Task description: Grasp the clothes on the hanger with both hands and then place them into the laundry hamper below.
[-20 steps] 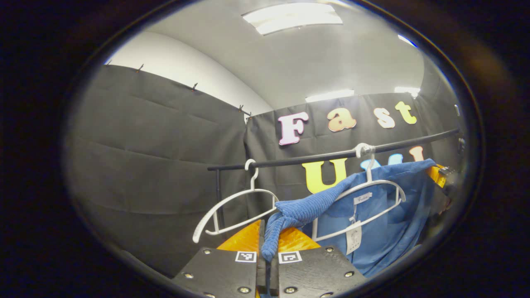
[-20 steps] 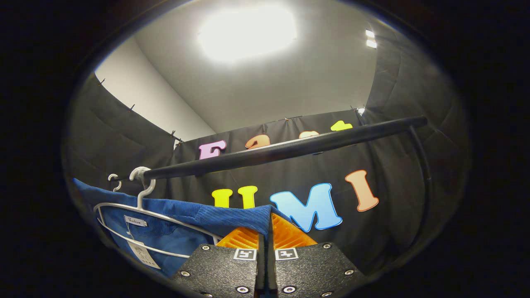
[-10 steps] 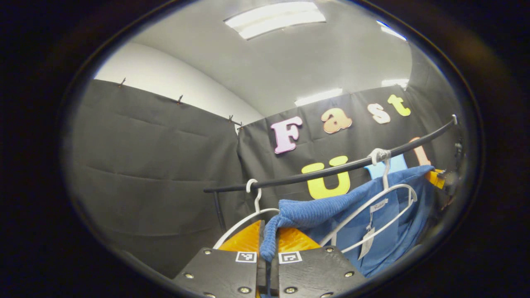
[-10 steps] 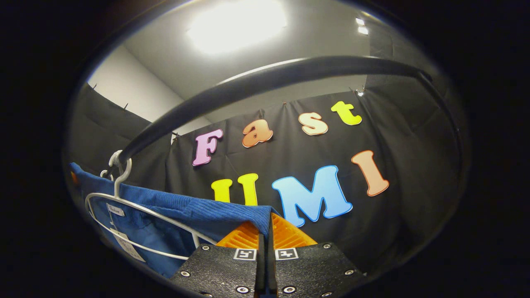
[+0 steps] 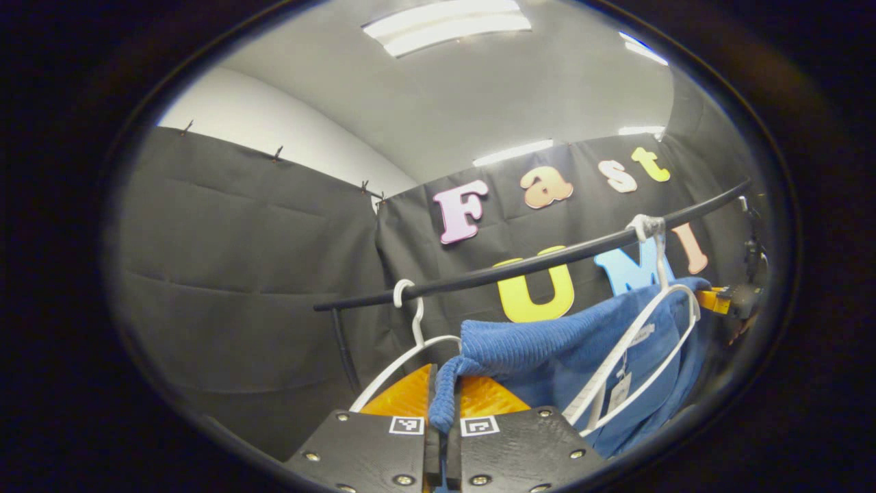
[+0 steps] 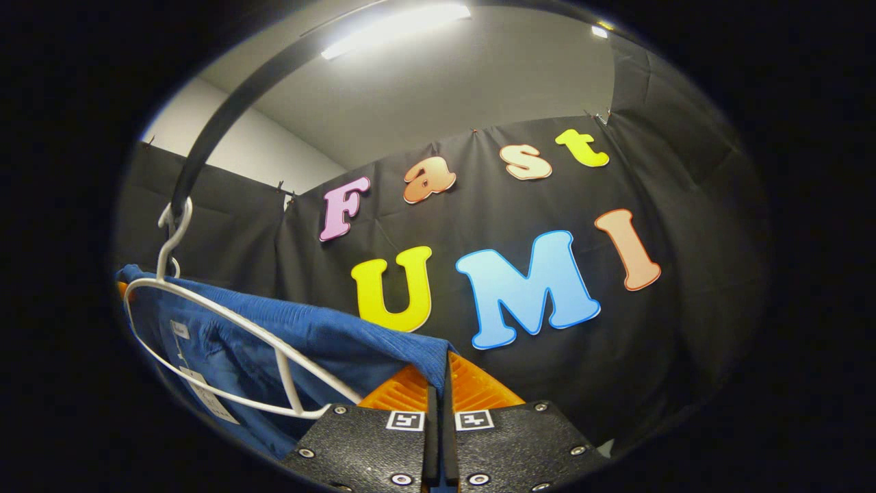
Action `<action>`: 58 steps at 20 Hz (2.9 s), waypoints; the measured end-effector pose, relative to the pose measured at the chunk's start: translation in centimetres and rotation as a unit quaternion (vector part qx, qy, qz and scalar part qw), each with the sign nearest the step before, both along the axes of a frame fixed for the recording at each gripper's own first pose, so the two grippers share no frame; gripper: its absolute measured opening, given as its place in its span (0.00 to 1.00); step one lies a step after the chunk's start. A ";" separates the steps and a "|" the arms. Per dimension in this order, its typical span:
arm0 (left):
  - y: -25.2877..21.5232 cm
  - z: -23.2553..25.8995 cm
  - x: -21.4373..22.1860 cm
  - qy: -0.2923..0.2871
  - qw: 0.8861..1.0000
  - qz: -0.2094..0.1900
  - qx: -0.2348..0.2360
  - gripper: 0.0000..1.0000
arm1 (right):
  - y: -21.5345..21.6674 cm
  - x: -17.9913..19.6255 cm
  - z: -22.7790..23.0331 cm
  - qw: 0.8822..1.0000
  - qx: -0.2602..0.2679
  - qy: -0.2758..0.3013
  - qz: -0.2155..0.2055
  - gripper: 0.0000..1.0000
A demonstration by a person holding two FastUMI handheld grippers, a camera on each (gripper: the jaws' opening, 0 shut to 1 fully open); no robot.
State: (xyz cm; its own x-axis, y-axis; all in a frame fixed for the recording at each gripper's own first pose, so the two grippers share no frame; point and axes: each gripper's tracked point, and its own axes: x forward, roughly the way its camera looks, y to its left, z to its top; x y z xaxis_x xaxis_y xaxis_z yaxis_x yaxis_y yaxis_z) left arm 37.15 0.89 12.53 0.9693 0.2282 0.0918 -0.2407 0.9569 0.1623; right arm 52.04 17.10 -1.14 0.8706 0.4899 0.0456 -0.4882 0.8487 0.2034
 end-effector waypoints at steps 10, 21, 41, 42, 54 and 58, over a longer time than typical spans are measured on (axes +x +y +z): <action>0.4 -8.6 0.0 0.052 0.997 -0.005 -0.055 0.04 | -0.7 -2.6 -8.6 0.996 -0.043 0.072 0.013 0.02; -0.5 -13.1 -8.0 0.072 0.993 -0.017 -0.091 0.09 | -4.0 -12.4 -10.2 0.992 -0.074 0.099 0.005 0.02; -11.8 -11.3 -20.3 0.043 0.973 -0.183 -0.137 0.00 | -1.3 -34.6 -1.7 0.996 -0.034 0.076 0.043 0.02; -12.6 -11.7 -20.7 0.044 0.969 -0.194 -0.144 0.04 | -0.9 -35.6 -1.9 0.995 -0.035 0.077 0.047 0.02; -17.1 -22.7 -21.9 0.123 0.955 -0.223 -0.152 0.05 | 0.5 -42.0 -11.7 0.981 -0.099 0.148 0.077 0.02; -16.7 -28.8 -22.6 0.181 0.949 -0.208 -0.153 0.05 | 0.4 -43.2 -17.4 0.970 -0.139 0.181 0.081 0.02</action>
State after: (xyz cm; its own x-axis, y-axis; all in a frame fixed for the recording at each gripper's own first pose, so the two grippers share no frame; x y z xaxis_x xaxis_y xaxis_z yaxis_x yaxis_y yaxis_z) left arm 14.52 -15.81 -16.27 0.9368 -0.2192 -0.2727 0.1870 0.9724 -0.1393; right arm 8.80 17.45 -18.54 0.7151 0.5709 -0.4033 -0.5590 0.8135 0.1603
